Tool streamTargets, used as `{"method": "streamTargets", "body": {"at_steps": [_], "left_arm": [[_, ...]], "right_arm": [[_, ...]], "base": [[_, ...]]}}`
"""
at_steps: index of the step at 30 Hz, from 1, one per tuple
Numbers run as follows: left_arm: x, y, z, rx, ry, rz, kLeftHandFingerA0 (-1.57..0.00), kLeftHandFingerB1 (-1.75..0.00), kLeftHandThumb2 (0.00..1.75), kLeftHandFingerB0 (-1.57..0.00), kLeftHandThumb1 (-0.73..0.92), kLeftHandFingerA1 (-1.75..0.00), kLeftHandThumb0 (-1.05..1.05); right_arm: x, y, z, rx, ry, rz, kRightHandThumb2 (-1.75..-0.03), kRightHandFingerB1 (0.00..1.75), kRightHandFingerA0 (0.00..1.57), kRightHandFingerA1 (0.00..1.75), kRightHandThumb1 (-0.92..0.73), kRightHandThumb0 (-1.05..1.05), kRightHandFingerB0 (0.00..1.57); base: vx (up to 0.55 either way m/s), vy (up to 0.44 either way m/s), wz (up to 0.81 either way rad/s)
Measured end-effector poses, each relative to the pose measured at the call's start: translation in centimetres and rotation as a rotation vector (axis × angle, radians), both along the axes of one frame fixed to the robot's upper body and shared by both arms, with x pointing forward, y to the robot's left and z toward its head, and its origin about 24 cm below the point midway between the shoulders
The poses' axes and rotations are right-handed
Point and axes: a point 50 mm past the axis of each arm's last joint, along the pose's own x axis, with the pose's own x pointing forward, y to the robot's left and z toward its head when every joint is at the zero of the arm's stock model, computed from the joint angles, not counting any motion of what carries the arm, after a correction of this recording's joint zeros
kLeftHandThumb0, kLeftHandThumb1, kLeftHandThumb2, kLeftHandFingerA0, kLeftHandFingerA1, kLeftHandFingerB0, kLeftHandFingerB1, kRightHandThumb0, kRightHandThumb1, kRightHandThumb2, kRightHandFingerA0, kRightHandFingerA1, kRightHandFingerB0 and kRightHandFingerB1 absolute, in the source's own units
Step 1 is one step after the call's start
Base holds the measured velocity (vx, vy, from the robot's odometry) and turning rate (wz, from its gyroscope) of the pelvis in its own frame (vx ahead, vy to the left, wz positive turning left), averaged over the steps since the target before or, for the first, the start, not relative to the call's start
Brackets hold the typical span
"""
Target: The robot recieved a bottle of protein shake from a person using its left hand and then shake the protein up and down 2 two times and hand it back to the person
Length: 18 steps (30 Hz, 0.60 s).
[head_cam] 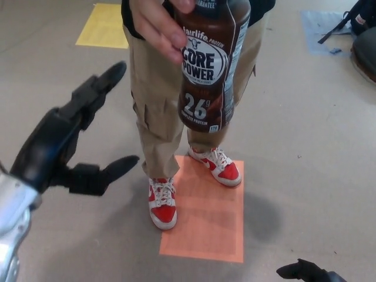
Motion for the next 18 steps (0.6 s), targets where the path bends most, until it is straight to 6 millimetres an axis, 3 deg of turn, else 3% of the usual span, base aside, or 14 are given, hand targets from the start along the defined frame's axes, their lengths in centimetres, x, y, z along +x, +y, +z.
{"method": "streamTargets", "body": {"at_steps": [9,10,11,14,15,16,17,18], "left_arm": [[1.5,-1.8,2.7,-0.010,0.008,-0.072,0.00,-0.01,0.85,0.00,0.48,0.00,-0.86],[1.6,-1.8,2.9,-0.010,0.009,-0.075,0.00,0.00,0.59,0.00,0.61,0.00,-0.89],[1.8,-2.0,3.2,-0.011,0.010,-0.082,0.00,0.00,0.90,0.00,0.50,-0.04,-0.86],[2.3,-2.7,4.1,-0.014,0.019,-0.105,0.00,0.00,0.89,0.00,0.51,-0.04,-0.86],[2.4,-2.9,4.3,-0.015,0.024,-0.111,0.00,0.00,0.62,0.00,0.59,0.00,-0.86],[2.5,-3.0,4.4,-0.016,0.027,-0.114,0.00,0.00,0.62,0.00,0.59,0.00,-0.86],[2.6,-3.1,4.6,-0.017,0.032,-0.119,0.00,0.00,0.88,0.00,0.49,-0.05,-0.84],[2.7,-3.4,4.8,-0.020,0.039,-0.126,0.00,0.00,0.88,0.00,0.48,-0.04,-0.84]], "right_arm": [[0.0,0.1,0.0,0.003,-0.001,0.000,-0.75,0.59,0.94,0.66,-0.83,-0.27,0.71],[0.0,0.1,0.0,0.003,-0.001,0.000,-0.76,0.60,0.95,0.65,-0.82,-0.27,0.72],[0.0,0.1,0.0,0.003,-0.001,0.000,-0.77,0.60,0.96,0.65,-0.82,-0.27,0.73],[0.0,0.1,0.0,0.003,-0.001,0.001,-0.78,0.61,0.94,0.67,-0.82,-0.27,0.73],[0.0,0.1,0.0,0.004,-0.001,0.001,-0.79,0.62,0.93,0.65,-0.82,-0.27,0.74],[0.0,0.1,0.0,0.004,-0.001,0.001,-0.79,0.62,0.93,0.65,-0.82,-0.27,0.74],[0.0,0.1,0.0,0.004,-0.002,0.001,-0.80,0.62,0.93,0.65,-0.81,-0.27,0.74],[0.0,0.1,0.0,0.005,-0.002,0.000,-0.80,0.63,0.94,0.66,-0.81,-0.26,0.74]], "base": [[0.00,0.000,0.00],[0.00,0.000,0.00],[0.00,0.000,0.00],[0.00,0.000,0.00],[0.00,0.000,0.00],[0.00,0.000,0.00],[0.00,0.000,0.00],[0.00,0.000,0.00]]}}
